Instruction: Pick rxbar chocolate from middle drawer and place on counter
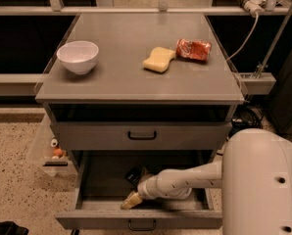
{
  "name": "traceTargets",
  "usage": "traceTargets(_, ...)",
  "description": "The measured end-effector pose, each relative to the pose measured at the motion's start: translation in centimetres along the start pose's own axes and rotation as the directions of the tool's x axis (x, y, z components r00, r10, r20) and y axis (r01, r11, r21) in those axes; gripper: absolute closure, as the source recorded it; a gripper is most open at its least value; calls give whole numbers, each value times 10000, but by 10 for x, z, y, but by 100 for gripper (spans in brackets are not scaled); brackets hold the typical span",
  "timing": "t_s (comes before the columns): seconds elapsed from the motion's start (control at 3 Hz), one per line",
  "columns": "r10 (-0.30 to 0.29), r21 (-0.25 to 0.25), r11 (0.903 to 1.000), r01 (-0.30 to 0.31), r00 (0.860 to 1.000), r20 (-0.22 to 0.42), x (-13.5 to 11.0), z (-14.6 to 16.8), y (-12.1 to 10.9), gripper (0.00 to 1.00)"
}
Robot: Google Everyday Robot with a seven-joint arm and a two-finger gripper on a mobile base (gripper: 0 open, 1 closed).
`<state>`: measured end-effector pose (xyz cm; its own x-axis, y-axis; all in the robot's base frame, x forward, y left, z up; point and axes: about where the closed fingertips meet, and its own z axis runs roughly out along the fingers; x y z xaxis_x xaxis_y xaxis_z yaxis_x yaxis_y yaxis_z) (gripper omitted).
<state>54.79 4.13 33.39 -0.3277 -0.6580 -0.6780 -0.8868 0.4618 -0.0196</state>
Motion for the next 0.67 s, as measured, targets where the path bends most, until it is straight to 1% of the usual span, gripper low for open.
traceTargets(0.33, -1, 0, 10000, 1, 10000, 0, 0, 0, 0, 41)
traceTargets(0.67, -1, 0, 10000, 1, 10000, 1, -6, -7, 0, 65)
